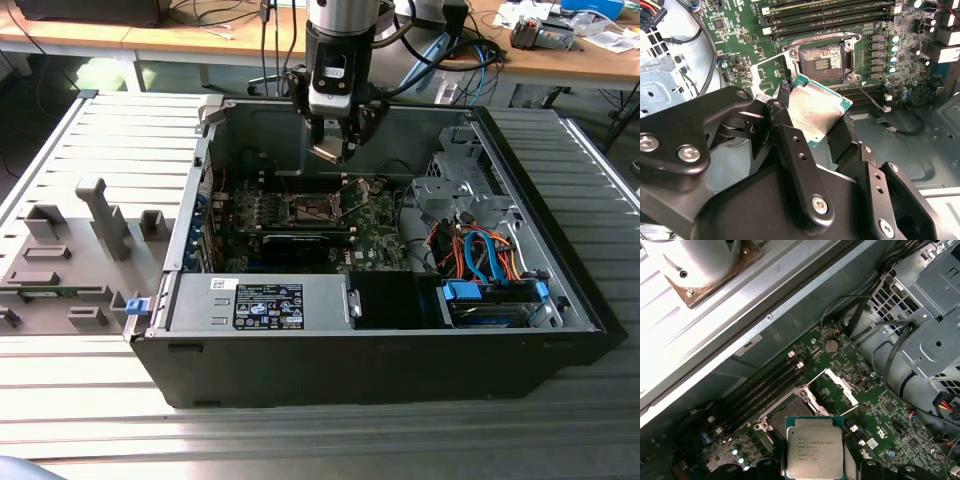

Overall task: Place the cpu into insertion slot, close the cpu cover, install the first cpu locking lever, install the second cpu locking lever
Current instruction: 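Place the cpu into insertion slot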

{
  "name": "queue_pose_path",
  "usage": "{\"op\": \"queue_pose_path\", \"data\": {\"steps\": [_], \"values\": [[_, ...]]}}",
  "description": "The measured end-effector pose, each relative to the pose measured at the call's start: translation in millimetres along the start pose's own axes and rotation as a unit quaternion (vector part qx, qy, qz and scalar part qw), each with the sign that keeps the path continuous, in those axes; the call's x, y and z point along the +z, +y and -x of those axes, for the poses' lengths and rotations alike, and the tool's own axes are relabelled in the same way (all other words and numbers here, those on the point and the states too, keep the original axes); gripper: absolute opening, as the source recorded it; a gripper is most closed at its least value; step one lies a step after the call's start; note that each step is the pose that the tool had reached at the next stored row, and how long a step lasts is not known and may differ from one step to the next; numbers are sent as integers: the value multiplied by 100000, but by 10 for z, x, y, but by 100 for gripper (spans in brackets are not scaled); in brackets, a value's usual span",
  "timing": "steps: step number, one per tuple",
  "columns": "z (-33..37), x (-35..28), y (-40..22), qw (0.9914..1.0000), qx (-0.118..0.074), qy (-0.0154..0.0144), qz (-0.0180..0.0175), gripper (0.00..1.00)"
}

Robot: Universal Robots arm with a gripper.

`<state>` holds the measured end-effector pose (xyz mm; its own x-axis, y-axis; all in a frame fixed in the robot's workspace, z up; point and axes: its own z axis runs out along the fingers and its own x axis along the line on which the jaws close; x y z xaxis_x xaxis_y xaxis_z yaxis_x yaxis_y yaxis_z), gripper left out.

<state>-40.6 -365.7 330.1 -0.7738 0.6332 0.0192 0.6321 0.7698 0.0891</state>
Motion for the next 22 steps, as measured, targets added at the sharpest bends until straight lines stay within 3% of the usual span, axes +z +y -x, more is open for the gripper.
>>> {"op": "queue_pose_path", "data": {"steps": [22], "values": [[0, 0, 0, 99962, 2754, -291, 0, 54]]}}
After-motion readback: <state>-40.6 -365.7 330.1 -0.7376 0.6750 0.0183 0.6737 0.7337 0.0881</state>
